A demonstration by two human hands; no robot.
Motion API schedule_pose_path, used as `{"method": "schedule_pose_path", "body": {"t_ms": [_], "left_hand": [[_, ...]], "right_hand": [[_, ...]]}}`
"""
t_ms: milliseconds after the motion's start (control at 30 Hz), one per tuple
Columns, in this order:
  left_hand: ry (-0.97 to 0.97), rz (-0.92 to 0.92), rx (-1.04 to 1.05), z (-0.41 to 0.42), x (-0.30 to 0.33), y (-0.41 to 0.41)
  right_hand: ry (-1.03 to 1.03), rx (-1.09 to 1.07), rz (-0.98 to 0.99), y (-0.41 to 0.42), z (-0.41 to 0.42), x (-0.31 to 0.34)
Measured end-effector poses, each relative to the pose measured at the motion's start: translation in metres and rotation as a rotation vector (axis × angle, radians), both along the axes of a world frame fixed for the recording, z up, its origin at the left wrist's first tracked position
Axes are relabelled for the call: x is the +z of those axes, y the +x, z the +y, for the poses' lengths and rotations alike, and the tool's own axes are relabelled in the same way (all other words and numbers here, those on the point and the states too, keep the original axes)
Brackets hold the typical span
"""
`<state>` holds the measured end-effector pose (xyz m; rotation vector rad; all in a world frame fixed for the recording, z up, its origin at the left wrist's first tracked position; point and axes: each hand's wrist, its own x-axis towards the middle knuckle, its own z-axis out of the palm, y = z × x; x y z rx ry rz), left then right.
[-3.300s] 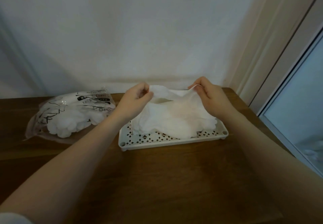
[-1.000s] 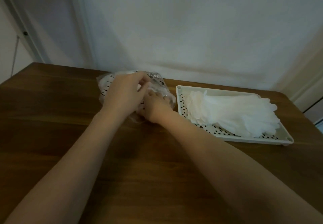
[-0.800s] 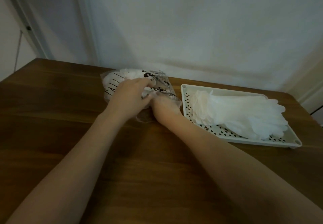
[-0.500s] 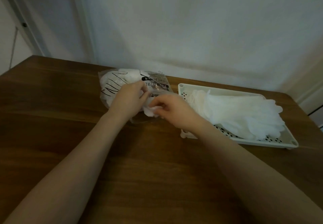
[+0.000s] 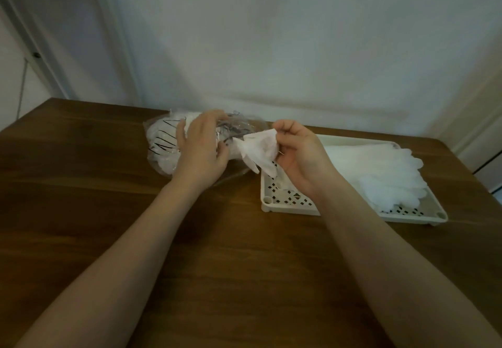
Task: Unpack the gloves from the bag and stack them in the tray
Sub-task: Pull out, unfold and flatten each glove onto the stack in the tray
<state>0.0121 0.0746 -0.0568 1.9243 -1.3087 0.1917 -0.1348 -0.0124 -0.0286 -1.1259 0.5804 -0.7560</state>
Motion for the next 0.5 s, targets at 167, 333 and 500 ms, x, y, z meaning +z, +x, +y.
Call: {"method": "schedule_pose_path", "body": {"t_ms": [167,333,500], "left_hand": [[-0.021,-0.311,-0.248,0.001,-0.003,-0.014],[0.170,-0.342,-0.085,-0.004,-0.012,-0.011],[0.122,-0.310,-0.019,0.000,-0.011,-0.004]], "right_hand": [[-0.127,0.058,0.270,0.001,-0.004,-0.003],[-0.348,0.092,0.441,-0.005,-0.004,-0.005],[-0.634,0.056,0.682,-0.005,0.000,-0.004]]}}
